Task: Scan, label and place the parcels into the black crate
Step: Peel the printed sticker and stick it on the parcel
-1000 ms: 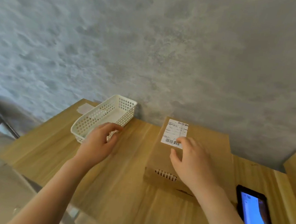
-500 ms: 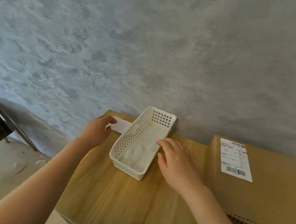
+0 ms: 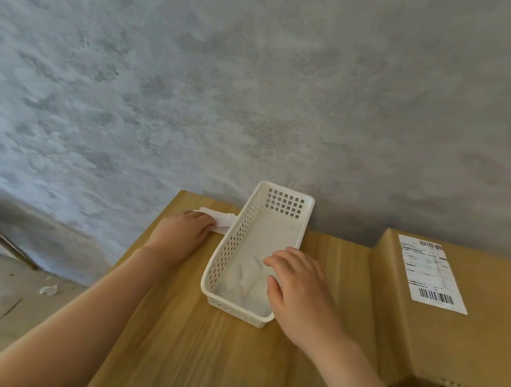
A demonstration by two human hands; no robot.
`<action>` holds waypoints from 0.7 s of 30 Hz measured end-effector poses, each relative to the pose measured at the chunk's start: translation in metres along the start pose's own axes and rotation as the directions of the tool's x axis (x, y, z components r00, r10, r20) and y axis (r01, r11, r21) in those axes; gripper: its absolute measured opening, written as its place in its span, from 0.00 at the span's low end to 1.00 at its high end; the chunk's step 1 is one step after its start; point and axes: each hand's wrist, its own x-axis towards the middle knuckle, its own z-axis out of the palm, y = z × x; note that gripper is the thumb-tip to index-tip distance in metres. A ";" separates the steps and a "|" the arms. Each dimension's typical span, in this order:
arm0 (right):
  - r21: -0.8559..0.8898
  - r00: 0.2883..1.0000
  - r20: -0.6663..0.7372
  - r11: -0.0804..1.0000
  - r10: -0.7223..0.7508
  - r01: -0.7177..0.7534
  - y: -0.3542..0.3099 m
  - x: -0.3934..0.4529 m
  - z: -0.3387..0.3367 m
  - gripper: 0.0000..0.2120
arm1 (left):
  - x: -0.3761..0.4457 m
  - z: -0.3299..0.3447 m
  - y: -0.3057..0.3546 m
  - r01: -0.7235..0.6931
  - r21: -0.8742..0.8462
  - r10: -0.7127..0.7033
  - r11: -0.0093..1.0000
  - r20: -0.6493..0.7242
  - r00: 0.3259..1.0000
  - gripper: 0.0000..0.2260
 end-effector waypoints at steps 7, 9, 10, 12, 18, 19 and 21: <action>0.012 0.999 0.004 0.999 0.037 -0.037 -0.004 -0.002 0.002 0.16 | -0.003 0.004 -0.004 0.070 -0.082 -0.078 0.994 -0.090 0.993 0.08; 0.028 0.999 0.012 0.999 0.046 -0.046 -0.003 -0.003 0.001 0.17 | -0.005 0.005 -0.004 0.056 -0.126 -0.069 0.990 -0.102 0.992 0.09; 0.037 0.999 0.012 0.998 0.049 -0.049 -0.003 -0.003 0.001 0.17 | -0.007 0.005 -0.004 0.056 -0.152 -0.074 0.987 -0.115 0.991 0.10; 0.064 0.998 0.019 0.997 0.052 -0.053 -0.003 -0.003 -0.001 0.17 | -0.009 0.001 -0.003 0.085 -0.219 -0.124 0.972 -0.168 0.978 0.10; 0.298 0.994 0.061 0.948 0.095 -0.109 -0.001 -0.007 -0.009 0.16 | -0.019 -0.042 0.011 0.104 -0.348 -0.267 0.932 -0.462 0.846 0.05; 0.325 0.993 0.049 0.939 0.104 -0.114 -0.001 -0.009 -0.011 0.15 | -0.021 -0.051 0.018 0.078 -0.351 -0.255 0.933 -0.493 0.832 0.04; 0.366 0.992 0.014 0.923 0.124 -0.120 0.001 -0.014 -0.016 0.13 | -0.023 -0.066 0.035 0.021 -0.335 -0.209 0.942 -0.538 0.816 0.04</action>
